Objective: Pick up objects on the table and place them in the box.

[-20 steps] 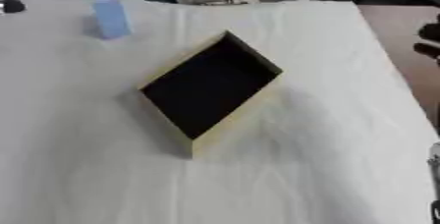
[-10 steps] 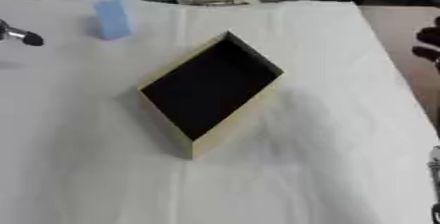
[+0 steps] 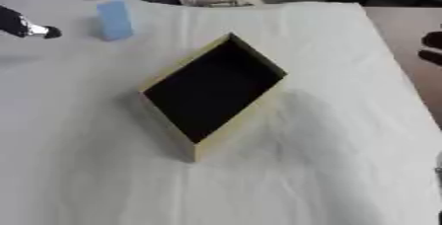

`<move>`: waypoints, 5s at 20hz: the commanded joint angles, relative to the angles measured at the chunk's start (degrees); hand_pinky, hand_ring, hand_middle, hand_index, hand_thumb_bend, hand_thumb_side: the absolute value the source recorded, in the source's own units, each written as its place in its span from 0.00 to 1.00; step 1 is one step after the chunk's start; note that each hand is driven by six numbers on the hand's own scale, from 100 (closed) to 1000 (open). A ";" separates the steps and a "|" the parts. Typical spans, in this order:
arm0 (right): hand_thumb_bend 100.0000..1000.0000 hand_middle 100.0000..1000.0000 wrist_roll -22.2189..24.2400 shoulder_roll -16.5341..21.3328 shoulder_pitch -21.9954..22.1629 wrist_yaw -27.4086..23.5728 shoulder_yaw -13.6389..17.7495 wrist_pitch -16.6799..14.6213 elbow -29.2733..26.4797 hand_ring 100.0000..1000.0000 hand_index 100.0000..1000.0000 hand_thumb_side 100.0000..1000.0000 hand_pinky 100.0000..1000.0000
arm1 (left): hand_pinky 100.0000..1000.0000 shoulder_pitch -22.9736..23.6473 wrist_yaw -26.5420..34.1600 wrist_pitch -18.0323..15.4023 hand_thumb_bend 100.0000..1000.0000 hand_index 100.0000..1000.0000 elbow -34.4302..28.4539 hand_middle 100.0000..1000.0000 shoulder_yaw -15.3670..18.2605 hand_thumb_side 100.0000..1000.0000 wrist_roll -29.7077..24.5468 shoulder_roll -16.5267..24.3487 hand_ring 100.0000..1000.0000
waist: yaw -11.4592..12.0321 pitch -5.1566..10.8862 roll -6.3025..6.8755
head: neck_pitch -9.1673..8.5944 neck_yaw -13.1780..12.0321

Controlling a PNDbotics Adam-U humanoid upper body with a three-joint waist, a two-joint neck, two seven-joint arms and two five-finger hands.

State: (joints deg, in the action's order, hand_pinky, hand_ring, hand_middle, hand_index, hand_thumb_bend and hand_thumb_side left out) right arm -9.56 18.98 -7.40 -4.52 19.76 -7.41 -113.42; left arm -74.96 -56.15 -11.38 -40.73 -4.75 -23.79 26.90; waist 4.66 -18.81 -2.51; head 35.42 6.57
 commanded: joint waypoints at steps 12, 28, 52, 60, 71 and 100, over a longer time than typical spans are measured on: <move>0.00 0.58 0.11 0.88 -1.35 -0.14 0.43 0.31 -1.17 0.71 0.74 1.00 0.69 | 0.89 -2.96 2.35 0.24 0.64 0.96 -1.38 0.96 -0.16 0.42 1.91 -0.94 0.95 | -1.43 -0.04 0.62 | -1.44 -1.51; 0.00 0.57 0.24 0.82 -3.60 -0.54 0.38 0.08 -1.17 0.70 0.74 1.00 0.69 | 0.95 -5.08 -0.45 7.36 0.79 0.96 0.42 0.98 1.77 0.55 -1.38 -2.05 0.98 | -4.04 -2.82 1.42 | -4.21 -4.84; 0.00 0.55 -0.60 -0.01 -5.88 -0.63 0.55 0.13 -1.17 0.68 0.73 1.00 0.68 | 0.95 -6.53 8.21 12.58 0.69 0.91 0.29 0.99 3.95 0.57 -4.53 0.95 0.97 | -5.39 -8.06 1.01 | -8.68 -8.64; 0.00 0.54 -1.21 -0.39 -6.28 -0.58 0.62 0.37 -1.17 0.67 0.72 1.00 0.68 | 0.95 -5.78 10.55 13.15 0.65 0.89 0.34 0.98 4.08 0.57 -5.82 1.28 0.96 | -6.16 -9.16 0.85 | -9.77 -9.57; 0.00 0.54 -1.81 -0.71 -5.77 0.01 0.74 1.38 -1.17 0.67 0.72 1.00 0.68 | 0.77 -5.66 11.82 13.54 0.26 0.70 -0.57 0.80 3.46 0.38 -2.19 1.20 0.76 | -5.91 -9.04 0.99 | -9.06 -9.50; 0.00 0.54 -2.53 0.90 -3.58 -0.30 0.91 2.59 -1.17 0.67 0.72 1.00 0.68 | 0.66 -4.75 21.87 12.48 0.00 0.65 -12.19 0.76 -6.22 0.27 0.08 -2.50 0.67 | -5.39 -1.67 2.57 | -2.06 -8.19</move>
State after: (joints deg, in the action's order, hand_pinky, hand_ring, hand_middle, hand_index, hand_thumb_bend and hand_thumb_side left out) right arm -12.07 18.07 -10.88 -4.87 20.17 -4.96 -113.42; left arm -78.60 -35.45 1.14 -50.78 -10.36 -23.46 23.93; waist -0.70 -21.79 0.11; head 32.66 -1.91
